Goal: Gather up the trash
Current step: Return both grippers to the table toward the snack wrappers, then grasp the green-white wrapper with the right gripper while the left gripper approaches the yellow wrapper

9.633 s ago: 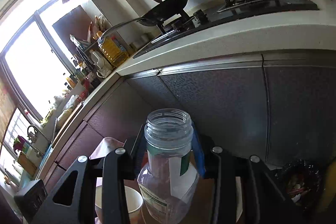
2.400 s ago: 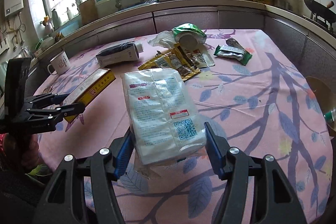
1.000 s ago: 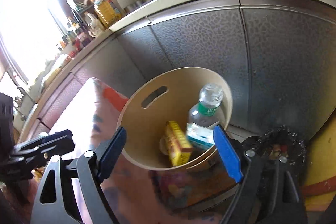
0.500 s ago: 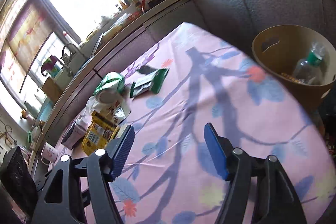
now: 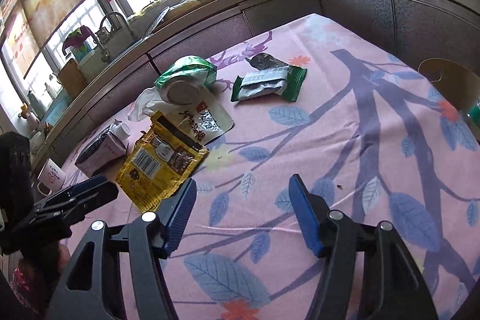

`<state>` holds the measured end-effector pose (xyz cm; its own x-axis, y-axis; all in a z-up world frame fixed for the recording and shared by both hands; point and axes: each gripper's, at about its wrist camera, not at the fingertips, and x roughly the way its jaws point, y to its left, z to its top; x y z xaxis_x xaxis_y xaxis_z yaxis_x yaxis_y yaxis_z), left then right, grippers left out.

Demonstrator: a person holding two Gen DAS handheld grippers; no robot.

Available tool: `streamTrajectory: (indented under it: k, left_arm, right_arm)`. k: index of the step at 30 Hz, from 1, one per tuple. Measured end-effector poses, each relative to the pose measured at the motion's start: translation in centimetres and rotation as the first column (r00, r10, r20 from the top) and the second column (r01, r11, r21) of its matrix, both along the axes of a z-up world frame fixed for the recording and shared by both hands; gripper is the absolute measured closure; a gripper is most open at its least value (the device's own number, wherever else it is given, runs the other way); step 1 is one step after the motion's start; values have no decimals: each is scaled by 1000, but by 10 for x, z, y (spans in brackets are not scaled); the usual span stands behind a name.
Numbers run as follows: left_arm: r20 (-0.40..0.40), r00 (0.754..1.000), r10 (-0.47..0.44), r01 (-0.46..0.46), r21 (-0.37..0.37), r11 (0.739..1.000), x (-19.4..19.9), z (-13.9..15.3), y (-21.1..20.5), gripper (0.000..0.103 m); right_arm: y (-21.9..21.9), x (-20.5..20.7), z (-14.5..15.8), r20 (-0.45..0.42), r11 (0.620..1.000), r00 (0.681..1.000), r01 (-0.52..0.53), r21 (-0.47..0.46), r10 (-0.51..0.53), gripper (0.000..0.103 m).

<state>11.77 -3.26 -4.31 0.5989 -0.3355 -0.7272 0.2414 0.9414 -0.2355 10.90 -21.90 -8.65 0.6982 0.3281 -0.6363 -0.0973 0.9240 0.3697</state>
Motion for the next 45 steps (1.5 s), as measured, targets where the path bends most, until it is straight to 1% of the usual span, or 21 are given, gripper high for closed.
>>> streamTrajectory:
  k: [3,5,6,8,9,10,11,13,14,18,20,24,27,28,30,32,34,36,38,42,45]
  left_arm:
    - [-54,999,4,-7,-68,998,21,-7,0,30]
    - [-82,997,-1,-7,-94,996,29,-12,-3,41]
    - [-69,998,6,-13,-91,996,29,-12,-5,45]
    - [-86,996,-17,8,-94,996,30,-15,-12,82]
    - [-87,996,-14,6,-92,996,29,-16,-12,88]
    - [-86,996,-19,10,-99,995,26,-15,-13,98]
    - [-83,996,-30,21,-114,993,21,-13,-12,101]
    - [-67,997,-32,24,-119,993,8,-8,-7,101]
    - [-64,997,-34,26,-126,992,1,-7,-3,101]
    - [-70,997,-16,7,-136,991,-30,-9,16,101]
    - [-87,996,3,-15,-137,990,-44,-14,26,101]
    - [-118,992,46,-61,-131,989,-62,-21,39,101]
    - [-123,991,58,-72,-119,990,-67,-24,44,101]
    - [-124,991,57,-72,-118,990,-67,-23,45,101]
    - [-123,991,56,-70,-113,991,-65,-22,44,101]
    - [-128,990,64,-77,-102,992,-63,-21,41,97]
    - [-132,989,62,-75,-98,992,-60,-21,38,90]
    - [-125,991,55,-68,-103,992,-59,-19,36,74]
    - [-110,992,60,-71,-100,992,-57,-15,33,40]
    - [-87,995,57,-66,-104,992,-51,-14,29,39]
    - [-92,994,61,-71,-113,991,-49,-18,29,56]
  right_arm:
    - [1,-2,-1,3,1000,1000,0,-13,0,42]
    - [1,-2,-1,2,1000,1000,-1,-7,1,42]
    - [1,-1,-1,1,1000,1000,-1,0,1,42]
    - [-2,0,0,-6,1000,1000,-4,14,4,42]
    - [-4,2,1,-13,1000,1000,-6,27,7,42]
    - [-8,4,2,-17,999,1000,-12,50,13,42]
    - [-11,9,6,-7,998,1000,-13,55,13,42]
    - [-19,26,18,26,1000,1000,15,-14,-15,42]
    - [-25,40,24,37,1000,999,19,-20,-18,42]
    - [-46,114,35,3,999,999,46,-24,-46,41]
    - [-47,151,34,-30,998,999,41,-52,-43,41]
    - [-32,198,29,-75,994,997,-11,-107,3,42]
    - [-16,208,26,-98,982,993,-88,-170,72,42]
    - [-11,207,24,-108,976,990,-111,-187,92,43]
    - [-7,204,19,-136,963,984,-146,-226,117,54]
    - [-9,197,12,-167,958,979,-153,-244,114,80]
    - [-17,184,11,-171,966,980,-136,-218,100,90]
    - [-26,165,10,-179,976,980,-120,-183,87,94]
    - [-34,139,8,-187,987,978,-113,-116,90,95]
    - [-39,75,2,-192,993,974,-119,26,122,95]
    - [-37,27,-2,-176,989,975,-120,81,133,95]
